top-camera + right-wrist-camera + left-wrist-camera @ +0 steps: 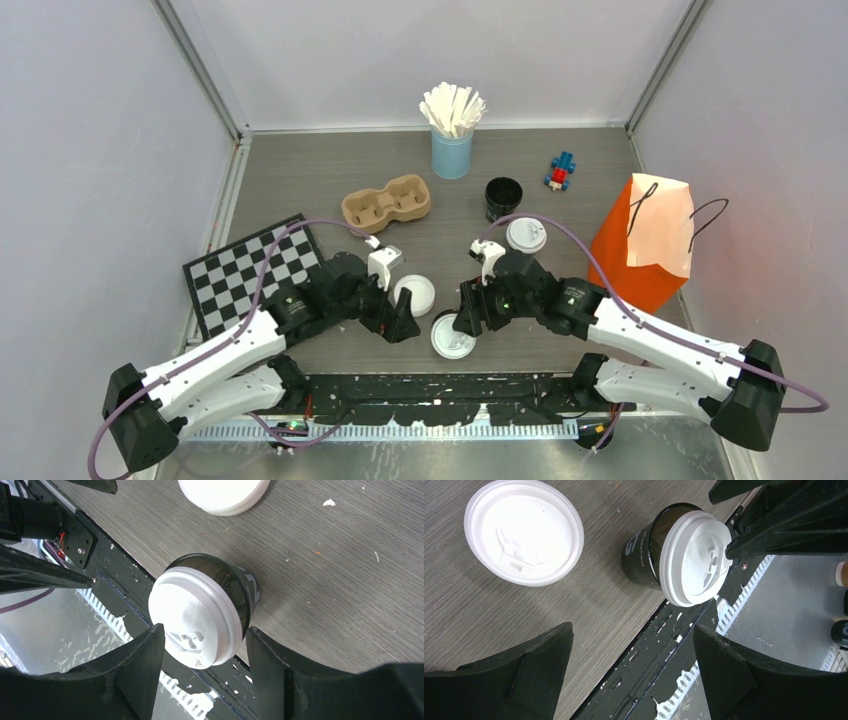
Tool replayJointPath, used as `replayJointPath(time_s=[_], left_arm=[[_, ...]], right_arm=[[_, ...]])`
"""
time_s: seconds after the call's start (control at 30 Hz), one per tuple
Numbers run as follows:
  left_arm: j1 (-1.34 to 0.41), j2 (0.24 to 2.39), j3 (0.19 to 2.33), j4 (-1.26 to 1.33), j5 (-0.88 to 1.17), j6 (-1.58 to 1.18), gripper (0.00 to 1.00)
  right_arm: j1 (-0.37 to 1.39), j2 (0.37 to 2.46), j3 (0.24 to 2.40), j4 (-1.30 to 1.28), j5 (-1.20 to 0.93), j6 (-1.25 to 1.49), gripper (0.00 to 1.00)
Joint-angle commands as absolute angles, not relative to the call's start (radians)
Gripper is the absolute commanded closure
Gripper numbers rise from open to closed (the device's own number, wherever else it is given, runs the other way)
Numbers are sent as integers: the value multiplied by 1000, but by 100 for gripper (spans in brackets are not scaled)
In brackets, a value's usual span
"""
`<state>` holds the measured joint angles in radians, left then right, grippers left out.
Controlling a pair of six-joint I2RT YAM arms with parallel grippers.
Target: Pack the takeout coffee
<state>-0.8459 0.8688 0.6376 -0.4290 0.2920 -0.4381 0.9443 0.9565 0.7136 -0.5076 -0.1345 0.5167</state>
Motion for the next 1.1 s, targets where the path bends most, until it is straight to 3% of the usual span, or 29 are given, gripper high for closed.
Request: replayJointPath(time_s=[0.0, 0.23, 0.5, 0.83, 1.07], left_arm=[[-861, 886, 624, -337, 328, -429, 8], [-885, 924, 628, -316, 309, -400, 7], [-888, 1002, 627, -232, 347, -385, 11], [-890, 1053, 619, -134, 416, -351, 11], [-890, 1110, 648, -119, 441, -304, 11]], right_arm=[[898, 996, 725, -476, -218, 488, 34], [892, 1027, 736, -473, -249, 482, 32], [889, 992, 763, -512, -197, 451, 42], [888, 1008, 755, -516, -204, 434, 41], [886, 1039, 764, -495, -223, 426, 46]])
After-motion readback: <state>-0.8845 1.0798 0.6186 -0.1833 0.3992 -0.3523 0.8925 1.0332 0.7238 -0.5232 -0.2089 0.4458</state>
